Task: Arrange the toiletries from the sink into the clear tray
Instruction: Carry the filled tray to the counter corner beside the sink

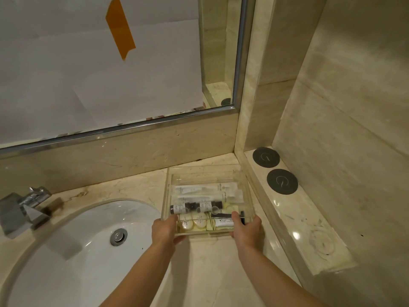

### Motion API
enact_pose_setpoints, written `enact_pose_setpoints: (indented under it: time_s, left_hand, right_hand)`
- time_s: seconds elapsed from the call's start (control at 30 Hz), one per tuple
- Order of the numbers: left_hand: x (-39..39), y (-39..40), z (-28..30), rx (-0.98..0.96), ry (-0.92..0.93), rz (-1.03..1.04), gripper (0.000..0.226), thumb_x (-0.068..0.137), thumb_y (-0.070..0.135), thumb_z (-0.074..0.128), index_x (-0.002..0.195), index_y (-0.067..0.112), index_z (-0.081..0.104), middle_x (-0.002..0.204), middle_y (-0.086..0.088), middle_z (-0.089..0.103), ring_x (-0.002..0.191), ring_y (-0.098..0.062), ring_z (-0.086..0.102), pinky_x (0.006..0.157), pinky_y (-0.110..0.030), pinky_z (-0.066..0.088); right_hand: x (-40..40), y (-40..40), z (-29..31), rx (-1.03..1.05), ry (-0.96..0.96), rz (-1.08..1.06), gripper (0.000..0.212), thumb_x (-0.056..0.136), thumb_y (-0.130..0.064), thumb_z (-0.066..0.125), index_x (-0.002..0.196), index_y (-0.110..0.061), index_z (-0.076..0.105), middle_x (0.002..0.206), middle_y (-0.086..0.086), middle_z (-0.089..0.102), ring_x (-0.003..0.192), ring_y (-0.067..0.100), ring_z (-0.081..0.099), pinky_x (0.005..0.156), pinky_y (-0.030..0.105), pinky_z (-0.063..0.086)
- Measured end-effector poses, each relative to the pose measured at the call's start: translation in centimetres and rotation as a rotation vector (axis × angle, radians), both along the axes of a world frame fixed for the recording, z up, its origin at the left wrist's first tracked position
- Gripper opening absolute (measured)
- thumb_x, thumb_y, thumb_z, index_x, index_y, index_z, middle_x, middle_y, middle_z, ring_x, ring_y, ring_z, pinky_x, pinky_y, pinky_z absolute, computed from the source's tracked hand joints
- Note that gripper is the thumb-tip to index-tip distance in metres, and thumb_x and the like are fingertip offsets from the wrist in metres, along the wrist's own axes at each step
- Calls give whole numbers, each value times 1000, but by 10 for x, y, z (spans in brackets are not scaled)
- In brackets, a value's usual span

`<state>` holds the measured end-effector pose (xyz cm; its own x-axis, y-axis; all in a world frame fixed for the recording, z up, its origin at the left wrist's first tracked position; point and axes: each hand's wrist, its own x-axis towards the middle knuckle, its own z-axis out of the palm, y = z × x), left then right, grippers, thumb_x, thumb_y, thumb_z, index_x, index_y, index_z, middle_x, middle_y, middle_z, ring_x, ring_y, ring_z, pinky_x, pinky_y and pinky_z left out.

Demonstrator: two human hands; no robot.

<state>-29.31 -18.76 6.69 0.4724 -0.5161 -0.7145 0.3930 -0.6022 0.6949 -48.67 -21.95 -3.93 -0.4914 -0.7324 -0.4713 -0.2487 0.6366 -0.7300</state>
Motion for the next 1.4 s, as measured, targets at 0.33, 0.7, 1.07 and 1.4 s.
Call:
enact_pose_setpoints:
  time_s: [0.33, 0.7, 1.07, 1.4]
  left_hand:
    - [-13, -25, 8, -70, 181, 116, 25, 85, 6, 57, 110, 3, 56, 81, -15, 61, 65, -27, 57, 60, -35, 46]
    - [-20, -47, 17, -79, 238, 164, 35, 85, 10, 54, 120, 5, 54, 108, -20, 63, 79, -33, 64, 81, -49, 55]
    - [-20, -59, 21, -81, 234, 135, 39, 76, 13, 54, 114, 7, 60, 112, -20, 67, 86, -37, 67, 88, -65, 50]
    - [-15, -86, 9, -74, 251, 99, 49, 67, 16, 58, 115, 6, 61, 113, -21, 69, 92, -39, 69, 88, -61, 52]
  right_hand:
    - [9, -7, 81, 13, 52, -25, 81, 80, -56, 56, 144, -12, 32, 145, 13, 45, 129, 36, 45, 104, 52, 42]
    - [13, -18, 93, -34, -81, -34, 86, 87, -45, 59, 151, -11, 13, 153, 16, 32, 137, 38, 34, 110, 53, 35]
    - [11, -32, 105, -74, -244, -18, 88, 91, -37, 60, 153, -15, 3, 156, 15, 25, 138, 37, 34, 109, 47, 34]
    - [22, -61, 102, -35, -302, 75, 97, 80, -58, 55, 152, -28, -3, 162, -1, 8, 145, 31, 22, 114, 54, 26]
